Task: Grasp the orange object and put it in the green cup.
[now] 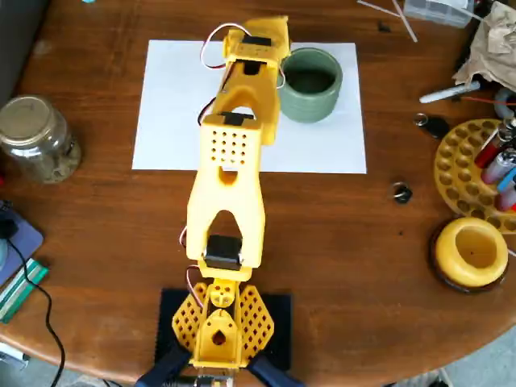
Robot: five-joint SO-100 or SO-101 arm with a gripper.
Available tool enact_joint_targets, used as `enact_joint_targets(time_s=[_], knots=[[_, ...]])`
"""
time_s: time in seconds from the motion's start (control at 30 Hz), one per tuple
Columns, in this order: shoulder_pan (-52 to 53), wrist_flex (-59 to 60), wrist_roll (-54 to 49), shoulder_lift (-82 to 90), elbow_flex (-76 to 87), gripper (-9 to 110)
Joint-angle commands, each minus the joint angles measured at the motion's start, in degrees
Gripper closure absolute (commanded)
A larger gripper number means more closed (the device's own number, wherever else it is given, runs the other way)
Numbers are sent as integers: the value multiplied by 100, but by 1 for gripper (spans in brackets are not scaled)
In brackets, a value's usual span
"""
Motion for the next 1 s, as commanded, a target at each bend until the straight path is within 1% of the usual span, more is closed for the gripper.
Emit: enact_joint_targets(time_s=[0.0, 0.13, 0.47, 0.97], knots=[[-9, 272, 88, 272, -396, 102], [9, 571, 88, 475, -519, 102], [88, 1863, 88, 853, -1292, 102], [457, 2839, -9, 1670, -1336, 102]])
